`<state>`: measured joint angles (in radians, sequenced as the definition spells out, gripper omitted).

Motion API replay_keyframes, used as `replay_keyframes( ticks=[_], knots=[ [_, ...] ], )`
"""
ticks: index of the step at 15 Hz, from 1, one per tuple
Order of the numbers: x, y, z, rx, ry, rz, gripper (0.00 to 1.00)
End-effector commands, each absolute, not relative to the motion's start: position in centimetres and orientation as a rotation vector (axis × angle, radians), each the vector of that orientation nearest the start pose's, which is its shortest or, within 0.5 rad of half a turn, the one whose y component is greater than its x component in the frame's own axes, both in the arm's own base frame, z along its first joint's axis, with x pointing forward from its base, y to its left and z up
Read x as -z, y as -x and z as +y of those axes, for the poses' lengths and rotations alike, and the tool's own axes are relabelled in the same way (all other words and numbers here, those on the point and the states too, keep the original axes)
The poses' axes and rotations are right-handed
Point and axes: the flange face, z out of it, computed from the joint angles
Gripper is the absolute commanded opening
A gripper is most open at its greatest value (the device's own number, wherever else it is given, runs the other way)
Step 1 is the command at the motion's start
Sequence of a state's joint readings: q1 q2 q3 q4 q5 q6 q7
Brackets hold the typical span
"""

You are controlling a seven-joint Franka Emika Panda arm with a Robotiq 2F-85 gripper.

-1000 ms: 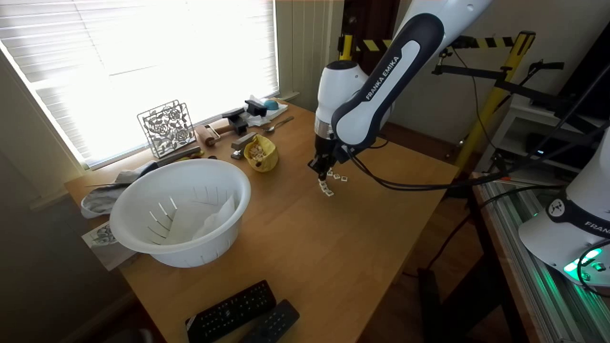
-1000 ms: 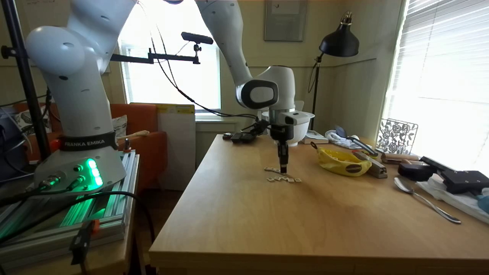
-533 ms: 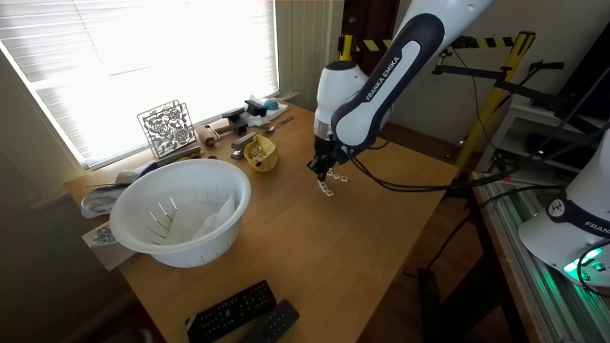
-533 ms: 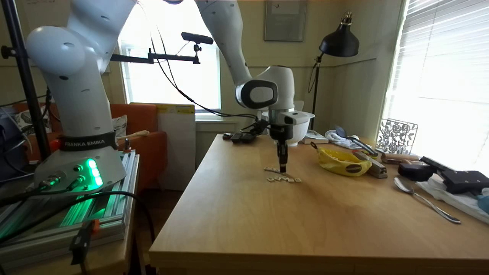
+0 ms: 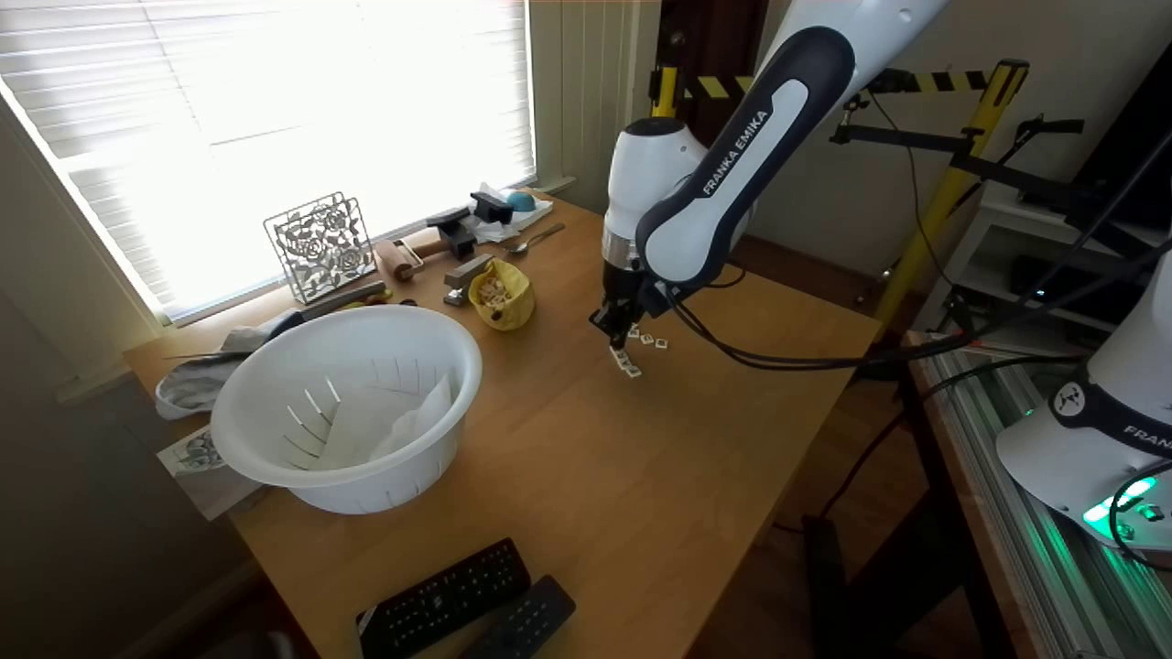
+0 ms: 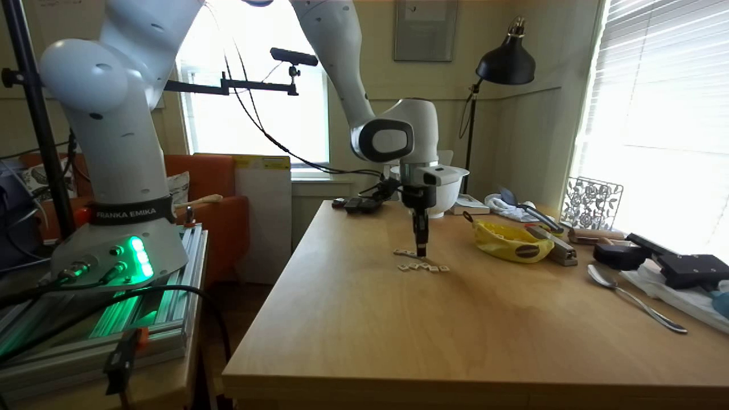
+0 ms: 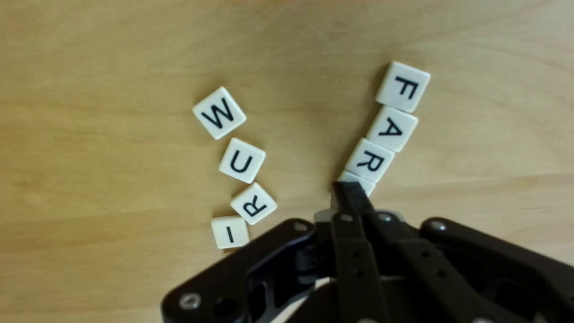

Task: Add a fourth tile to the word

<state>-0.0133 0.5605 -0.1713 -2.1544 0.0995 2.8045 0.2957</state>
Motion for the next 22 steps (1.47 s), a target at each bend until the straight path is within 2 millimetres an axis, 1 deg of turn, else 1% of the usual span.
replay_keyframes(
  ticks=[1,18,22],
  knots=[
    [-12.8,-55.1,-10.5,0.099,3.073,0.881,0.00],
    [-13.9,-55.3,-10.8,0.136,3.043,0.923,0.00],
    [-14.7,-55.6,-11.0,0.154,3.037,0.931,0.00]
  ],
)
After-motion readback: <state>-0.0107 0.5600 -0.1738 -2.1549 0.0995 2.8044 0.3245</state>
